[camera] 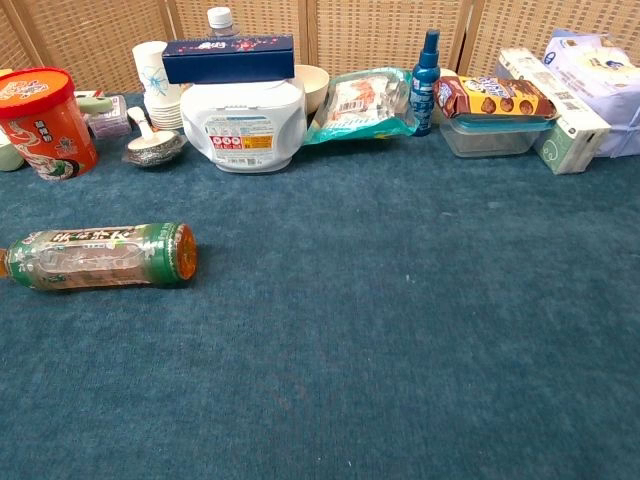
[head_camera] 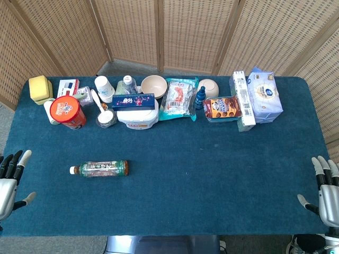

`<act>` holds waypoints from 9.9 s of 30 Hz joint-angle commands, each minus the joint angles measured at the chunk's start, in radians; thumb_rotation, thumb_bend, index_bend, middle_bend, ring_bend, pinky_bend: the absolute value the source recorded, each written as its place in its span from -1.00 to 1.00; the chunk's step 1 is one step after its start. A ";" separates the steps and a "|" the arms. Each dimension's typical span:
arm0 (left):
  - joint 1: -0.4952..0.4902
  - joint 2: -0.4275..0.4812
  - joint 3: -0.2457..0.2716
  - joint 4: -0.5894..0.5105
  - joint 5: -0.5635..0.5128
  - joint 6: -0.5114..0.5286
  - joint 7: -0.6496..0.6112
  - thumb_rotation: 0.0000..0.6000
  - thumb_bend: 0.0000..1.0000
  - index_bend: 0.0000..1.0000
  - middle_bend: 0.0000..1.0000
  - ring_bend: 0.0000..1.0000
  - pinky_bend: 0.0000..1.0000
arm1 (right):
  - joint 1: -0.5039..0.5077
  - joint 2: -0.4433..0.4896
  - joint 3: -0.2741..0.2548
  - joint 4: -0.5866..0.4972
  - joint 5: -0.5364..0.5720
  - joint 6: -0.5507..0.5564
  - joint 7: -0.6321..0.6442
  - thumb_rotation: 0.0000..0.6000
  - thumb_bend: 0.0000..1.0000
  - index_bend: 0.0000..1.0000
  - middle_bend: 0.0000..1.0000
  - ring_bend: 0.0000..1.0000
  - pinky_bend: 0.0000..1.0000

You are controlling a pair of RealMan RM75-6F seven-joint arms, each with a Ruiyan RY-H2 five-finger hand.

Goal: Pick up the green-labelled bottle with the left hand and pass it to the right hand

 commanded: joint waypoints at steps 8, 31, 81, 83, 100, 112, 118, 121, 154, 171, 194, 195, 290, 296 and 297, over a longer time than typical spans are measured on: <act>-0.012 -0.004 -0.001 0.009 -0.014 -0.031 -0.015 1.00 -1.00 -1.00 -1.00 -1.00 -1.00 | -0.002 0.005 0.000 -0.008 -0.005 0.006 0.010 1.00 -1.00 -1.00 -1.00 -1.00 -1.00; -0.303 -0.277 -0.116 0.109 -0.387 -0.442 0.138 1.00 -1.00 -1.00 -1.00 -1.00 -1.00 | 0.004 0.019 0.004 -0.014 0.020 -0.021 0.034 1.00 -1.00 -1.00 -1.00 -1.00 -1.00; -0.386 -0.342 -0.080 0.079 -0.348 -0.272 0.220 1.00 -1.00 0.13 0.02 -0.02 0.12 | 0.013 0.021 -0.004 -0.010 0.025 -0.054 0.074 1.00 -1.00 -1.00 -1.00 -1.00 -1.00; -0.387 -0.323 -0.084 0.049 -0.337 -0.267 0.213 1.00 -1.00 0.13 0.02 -0.02 0.12 | 0.017 0.022 -0.010 -0.012 0.020 -0.067 0.076 1.00 -1.00 -1.00 -1.00 -1.00 -1.00; -0.551 -0.197 -0.176 -0.206 -0.462 -0.402 0.389 1.00 -1.00 0.13 0.02 -0.02 0.12 | 0.095 -0.023 -0.038 -0.109 -0.052 -0.169 -0.045 1.00 -1.00 -1.00 -1.00 -1.00 -1.00; -0.717 -0.361 -0.213 -0.197 -0.666 -0.429 0.493 1.00 -1.00 0.13 0.02 -0.02 0.12 | 0.176 -0.059 -0.013 -0.293 0.005 -0.254 -0.319 1.00 -1.00 -1.00 -1.00 -1.00 -1.00; -0.769 -0.438 -0.216 -0.185 -0.718 -0.392 0.525 1.00 -1.00 0.13 0.02 -0.02 0.12 | 0.205 -0.073 -0.011 -0.357 0.066 -0.285 -0.431 1.00 -1.00 -1.00 -1.00 -1.00 -1.00; -0.793 -0.461 -0.226 -0.189 -0.747 -0.373 0.541 1.00 -1.00 0.13 0.02 -0.02 0.12 | 0.219 -0.083 -0.011 -0.385 0.104 -0.300 -0.470 1.00 -1.00 -1.00 -1.00 -1.00 -1.00; -1.014 -0.629 -0.296 -0.151 -1.004 -0.263 0.620 1.00 -1.00 0.13 0.02 -0.02 0.12 | 0.405 -0.332 0.030 -0.533 0.533 -0.163 -0.966 1.00 -1.00 -1.00 -1.00 -1.00 -1.00; -1.013 -0.630 -0.299 -0.124 -1.045 -0.307 0.496 1.00 -1.00 0.13 0.02 -0.02 0.12 | 0.435 -0.315 0.015 -0.557 0.511 -0.146 -0.818 1.00 -1.00 -1.00 -1.00 -1.00 -1.00; -1.067 -0.642 -0.365 -0.128 -1.208 -0.314 0.449 1.00 -1.00 0.12 0.02 -0.02 0.12 | 0.441 -0.426 -0.025 -0.434 0.319 -0.169 -0.614 1.00 -1.00 -1.00 -1.00 -1.00 -1.00; -1.068 -0.640 -0.367 -0.131 -1.212 -0.315 0.448 1.00 -1.00 0.12 0.02 -0.02 0.12 | 0.442 -0.424 -0.027 -0.427 0.313 -0.175 -0.604 1.00 -1.00 -1.00 -1.00 -1.00 -1.00; -0.890 -0.047 -0.173 -0.487 -0.938 -0.280 0.247 1.00 -1.00 -1.00 -1.00 -1.00 -0.82 | 0.376 -0.490 0.058 0.009 0.126 -0.209 -0.351 1.00 0.64 0.32 0.05 -0.09 0.08; -0.711 0.083 -0.059 -0.421 -0.661 -0.316 0.054 1.00 -1.00 -1.00 -1.00 -1.00 -0.82 | 0.379 -0.462 0.083 0.014 0.125 -0.223 -0.238 1.00 0.64 0.32 0.05 -0.09 0.08; -0.686 0.096 -0.044 -0.405 -0.619 -0.318 0.024 1.00 -1.00 -1.00 -1.00 -1.00 -0.82 | 0.379 -0.459 0.087 0.012 0.124 -0.225 -0.217 1.00 0.64 0.32 0.05 -0.09 0.08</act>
